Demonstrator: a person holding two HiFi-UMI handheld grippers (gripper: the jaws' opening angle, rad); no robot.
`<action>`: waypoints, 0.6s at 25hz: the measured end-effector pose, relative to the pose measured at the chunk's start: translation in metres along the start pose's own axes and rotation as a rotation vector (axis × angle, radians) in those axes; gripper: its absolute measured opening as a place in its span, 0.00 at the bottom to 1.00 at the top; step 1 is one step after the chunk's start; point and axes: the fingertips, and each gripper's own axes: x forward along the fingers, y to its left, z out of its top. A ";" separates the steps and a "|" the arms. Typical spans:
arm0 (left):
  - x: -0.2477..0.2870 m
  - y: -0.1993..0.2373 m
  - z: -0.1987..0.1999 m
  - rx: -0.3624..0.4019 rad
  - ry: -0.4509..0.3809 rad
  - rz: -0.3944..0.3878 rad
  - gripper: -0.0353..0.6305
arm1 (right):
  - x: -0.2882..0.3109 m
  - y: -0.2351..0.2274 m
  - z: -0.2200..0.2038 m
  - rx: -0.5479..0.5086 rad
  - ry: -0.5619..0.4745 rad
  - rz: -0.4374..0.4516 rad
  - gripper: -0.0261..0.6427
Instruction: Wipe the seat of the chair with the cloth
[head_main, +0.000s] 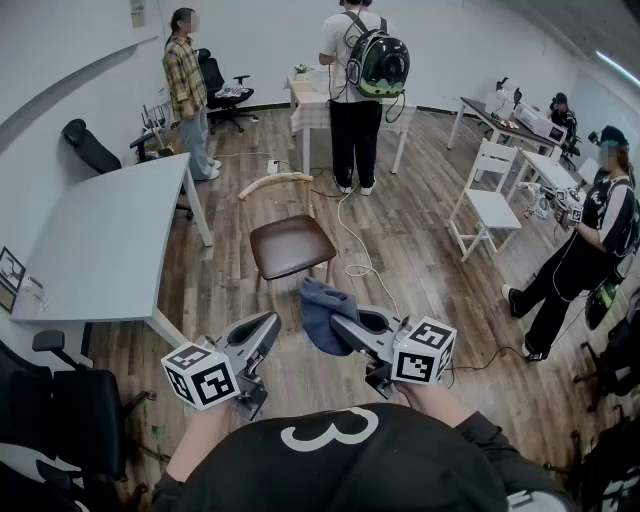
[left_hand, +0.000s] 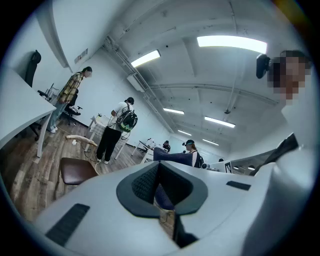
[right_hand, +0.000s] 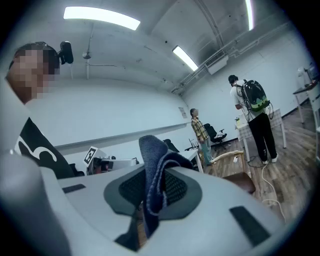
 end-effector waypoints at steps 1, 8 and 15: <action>-0.003 -0.001 -0.001 -0.005 -0.003 0.003 0.07 | -0.001 0.003 -0.002 0.001 0.003 0.002 0.12; -0.015 0.003 -0.008 -0.032 0.003 -0.002 0.07 | 0.001 0.012 -0.010 0.017 0.004 -0.010 0.12; -0.007 0.011 -0.014 -0.077 0.008 0.000 0.07 | 0.003 0.004 -0.018 0.045 0.035 -0.011 0.12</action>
